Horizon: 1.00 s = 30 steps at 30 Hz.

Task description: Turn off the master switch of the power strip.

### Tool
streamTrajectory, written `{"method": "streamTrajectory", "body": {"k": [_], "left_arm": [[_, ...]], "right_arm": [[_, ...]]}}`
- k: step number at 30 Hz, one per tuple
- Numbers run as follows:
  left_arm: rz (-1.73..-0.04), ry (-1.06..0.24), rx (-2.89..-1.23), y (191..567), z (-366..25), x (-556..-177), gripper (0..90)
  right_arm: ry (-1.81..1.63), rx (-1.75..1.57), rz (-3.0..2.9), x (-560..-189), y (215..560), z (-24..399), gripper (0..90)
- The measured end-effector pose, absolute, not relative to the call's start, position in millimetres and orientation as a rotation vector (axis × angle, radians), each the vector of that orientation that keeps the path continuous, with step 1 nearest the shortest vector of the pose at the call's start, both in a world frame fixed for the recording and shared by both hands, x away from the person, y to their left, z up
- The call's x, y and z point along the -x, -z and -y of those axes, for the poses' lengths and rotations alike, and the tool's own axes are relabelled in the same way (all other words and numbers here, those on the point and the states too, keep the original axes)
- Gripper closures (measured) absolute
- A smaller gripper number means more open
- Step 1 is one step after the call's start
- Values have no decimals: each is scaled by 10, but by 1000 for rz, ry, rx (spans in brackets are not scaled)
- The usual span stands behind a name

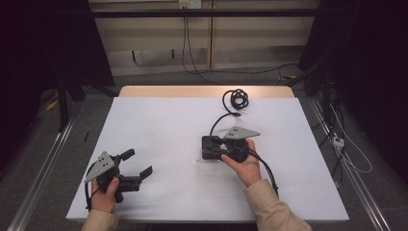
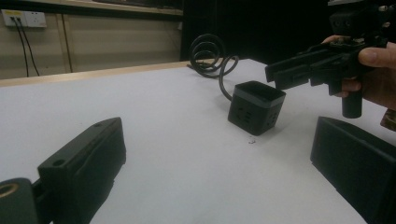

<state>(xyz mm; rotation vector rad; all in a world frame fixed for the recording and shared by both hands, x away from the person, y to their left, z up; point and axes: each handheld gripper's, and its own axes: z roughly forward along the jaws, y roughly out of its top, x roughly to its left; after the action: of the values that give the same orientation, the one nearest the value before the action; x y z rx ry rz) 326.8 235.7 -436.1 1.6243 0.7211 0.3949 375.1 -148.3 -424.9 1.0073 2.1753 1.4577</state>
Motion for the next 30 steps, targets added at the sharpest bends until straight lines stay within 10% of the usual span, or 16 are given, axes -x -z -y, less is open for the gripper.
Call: {"method": "streamTrajectory", "body": {"k": [13,30], "left_arm": [[-724,-389,-1628,4365,-2351,-3265,31],[-725,-389,-1626,4368,-2347,-3264,30]], "right_arm": [[-1477,-1008,-2181,-3687,4205,1525,272],[-1466,-1039,-2168,-3526,4221,1774,176]]}}
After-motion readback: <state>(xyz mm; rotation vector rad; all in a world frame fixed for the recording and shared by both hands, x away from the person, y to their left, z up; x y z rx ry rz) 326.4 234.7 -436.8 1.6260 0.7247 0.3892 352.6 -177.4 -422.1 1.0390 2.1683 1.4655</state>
